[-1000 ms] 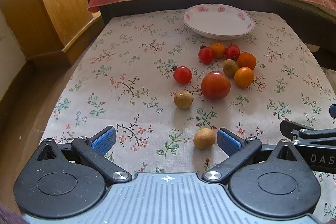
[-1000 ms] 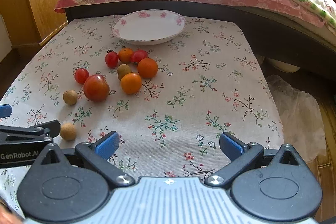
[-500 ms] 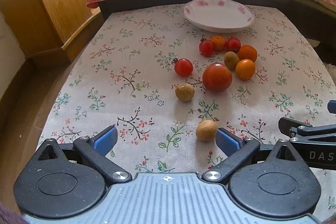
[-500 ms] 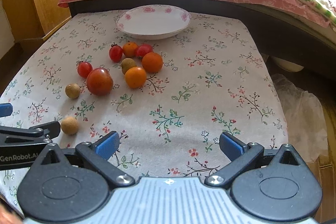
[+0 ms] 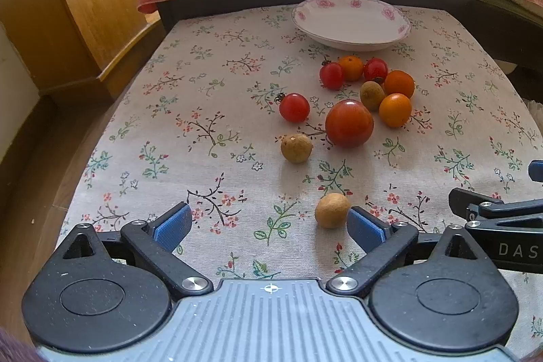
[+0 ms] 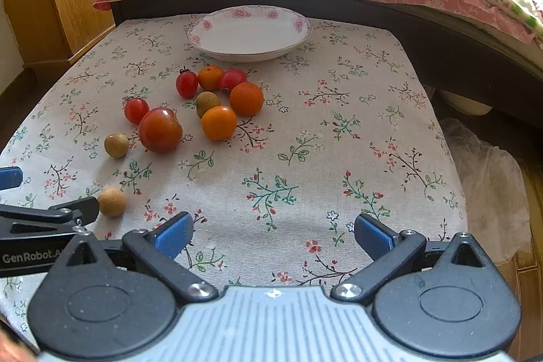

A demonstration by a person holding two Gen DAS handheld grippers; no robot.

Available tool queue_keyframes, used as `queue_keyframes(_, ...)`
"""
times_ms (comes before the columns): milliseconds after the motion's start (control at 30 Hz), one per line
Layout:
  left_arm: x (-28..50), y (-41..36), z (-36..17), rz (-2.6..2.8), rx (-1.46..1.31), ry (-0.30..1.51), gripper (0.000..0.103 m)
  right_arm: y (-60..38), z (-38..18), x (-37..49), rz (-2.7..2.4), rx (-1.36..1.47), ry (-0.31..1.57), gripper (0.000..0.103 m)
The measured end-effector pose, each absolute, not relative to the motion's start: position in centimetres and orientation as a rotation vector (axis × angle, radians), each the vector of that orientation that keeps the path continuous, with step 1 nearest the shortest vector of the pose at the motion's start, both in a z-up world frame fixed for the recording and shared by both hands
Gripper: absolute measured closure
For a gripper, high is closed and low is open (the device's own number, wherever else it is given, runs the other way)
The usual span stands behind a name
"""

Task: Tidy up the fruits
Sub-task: 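Move left tool toward a small brown fruit while right tool approaches the large red tomato, then close left tool on the brown fruit while right tool closes on the large red tomato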

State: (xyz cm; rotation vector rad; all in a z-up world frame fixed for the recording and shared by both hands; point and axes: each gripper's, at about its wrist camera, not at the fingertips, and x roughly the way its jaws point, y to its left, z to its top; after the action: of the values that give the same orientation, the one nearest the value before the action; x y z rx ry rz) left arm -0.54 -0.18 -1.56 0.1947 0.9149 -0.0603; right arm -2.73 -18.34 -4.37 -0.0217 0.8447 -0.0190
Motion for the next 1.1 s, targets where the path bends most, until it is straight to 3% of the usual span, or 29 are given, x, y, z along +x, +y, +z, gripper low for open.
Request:
queue_keyframes(767,-0.1,-1.5,-2.6,-0.107,0.226,0.917,0.012,-18.8,-5.1,-2.5,-0.001,-0.018,0.859,0.0)
queue_keyframes(900,0.3,-1.8,-3.1,-0.127,0.221,0.936,0.027,-18.9,-5.0,-2.4,0.013,-0.012,0.859,0.0)
queue_keyframes(1100,0.6,-1.6,-3.5,-0.169,0.158,0.958,0.038,-19.2,-5.0,-2.1,0.023,-0.001,0.865,0.002)
